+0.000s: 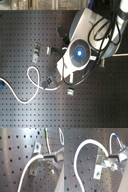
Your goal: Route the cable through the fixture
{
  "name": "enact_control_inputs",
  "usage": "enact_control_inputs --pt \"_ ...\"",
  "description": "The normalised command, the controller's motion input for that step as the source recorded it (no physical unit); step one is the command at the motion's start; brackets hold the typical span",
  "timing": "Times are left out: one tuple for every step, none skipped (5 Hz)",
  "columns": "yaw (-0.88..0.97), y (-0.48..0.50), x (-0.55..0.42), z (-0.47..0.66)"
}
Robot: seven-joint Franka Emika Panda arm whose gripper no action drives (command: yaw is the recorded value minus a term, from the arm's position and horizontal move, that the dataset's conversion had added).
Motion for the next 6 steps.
enact_control_inputs --pt "0.24 -0.053 -0.21 0.0" --pt "0.2 0.173 -0.103 0.0" --pt "0.03 0.002 0.009 0.0" --pt "0.0 -0.148 -0.048 0.07" --pt "0.0 -0.399 -0.249 0.11" --pt "0.0 -0.098 0.049 0.0"
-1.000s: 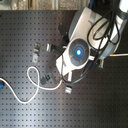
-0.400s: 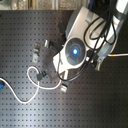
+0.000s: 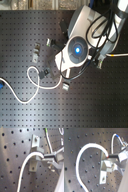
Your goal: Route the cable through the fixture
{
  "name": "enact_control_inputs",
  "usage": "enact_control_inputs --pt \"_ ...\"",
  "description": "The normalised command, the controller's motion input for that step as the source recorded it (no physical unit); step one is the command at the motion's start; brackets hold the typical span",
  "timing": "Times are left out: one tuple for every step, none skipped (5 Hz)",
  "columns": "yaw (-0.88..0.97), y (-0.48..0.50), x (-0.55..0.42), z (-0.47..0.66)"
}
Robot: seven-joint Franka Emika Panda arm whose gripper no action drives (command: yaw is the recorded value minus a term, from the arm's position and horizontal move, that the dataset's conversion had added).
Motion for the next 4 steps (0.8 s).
enact_control_inputs --pt "0.0 0.024 -0.221 0.0" --pt "-0.24 0.141 -0.447 0.01" --pt "0.0 0.19 0.04 0.0" --pt "-0.09 0.027 -0.005 0.38"
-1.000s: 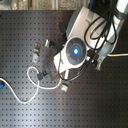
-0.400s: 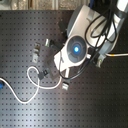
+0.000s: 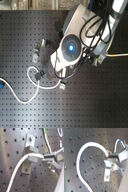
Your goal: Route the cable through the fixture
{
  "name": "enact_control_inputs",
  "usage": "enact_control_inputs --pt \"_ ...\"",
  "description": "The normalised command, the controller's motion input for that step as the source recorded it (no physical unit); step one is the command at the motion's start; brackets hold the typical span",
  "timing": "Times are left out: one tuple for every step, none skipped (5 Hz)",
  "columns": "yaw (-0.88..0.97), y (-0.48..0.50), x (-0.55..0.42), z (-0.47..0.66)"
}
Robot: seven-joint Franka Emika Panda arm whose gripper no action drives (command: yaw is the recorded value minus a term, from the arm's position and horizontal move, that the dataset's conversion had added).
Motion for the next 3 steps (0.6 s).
enact_control_inputs --pt "-0.67 -0.177 -0.299 0.34" --pt "-0.68 -0.151 -0.318 0.09" --pt "-0.05 0.304 -0.294 -0.18"
